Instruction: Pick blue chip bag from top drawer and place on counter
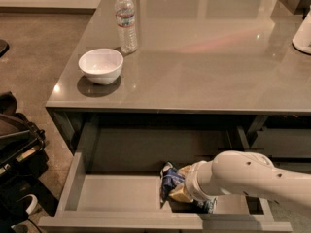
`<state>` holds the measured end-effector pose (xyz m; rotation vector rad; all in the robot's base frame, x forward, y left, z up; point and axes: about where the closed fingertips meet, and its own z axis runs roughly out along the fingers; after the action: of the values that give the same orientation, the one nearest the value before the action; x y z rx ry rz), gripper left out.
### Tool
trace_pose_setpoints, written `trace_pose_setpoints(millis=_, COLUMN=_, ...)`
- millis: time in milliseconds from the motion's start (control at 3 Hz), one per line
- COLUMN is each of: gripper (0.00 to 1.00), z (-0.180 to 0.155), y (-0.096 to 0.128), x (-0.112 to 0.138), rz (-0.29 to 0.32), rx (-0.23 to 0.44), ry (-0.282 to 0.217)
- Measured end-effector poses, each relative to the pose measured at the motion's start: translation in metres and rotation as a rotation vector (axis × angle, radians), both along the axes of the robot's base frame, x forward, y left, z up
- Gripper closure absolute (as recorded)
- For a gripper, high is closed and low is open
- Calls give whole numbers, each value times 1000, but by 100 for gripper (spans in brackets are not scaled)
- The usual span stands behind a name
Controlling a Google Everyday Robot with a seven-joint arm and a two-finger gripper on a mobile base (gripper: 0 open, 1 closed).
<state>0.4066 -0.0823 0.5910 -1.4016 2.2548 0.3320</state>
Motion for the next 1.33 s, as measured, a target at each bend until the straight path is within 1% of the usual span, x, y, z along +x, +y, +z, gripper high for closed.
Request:
trace_pose_setpoints(millis=333, gripper=94, z=7, y=0, x=0, rz=0, rx=0, ry=0)
trace_pose_setpoints(millis=667, gripper=100, z=16, y=-4, x=1, rz=4, rx=10, ry=-8)
trace_pose_setpoints(millis=1000, gripper=100, z=75, y=-35, x=12, rz=-25, rx=66, ry=-62)
trace_pose_setpoints(millis=1333, gripper=100, z=175, y=-99, x=21, rz=-95, rx=86, ry=-170)
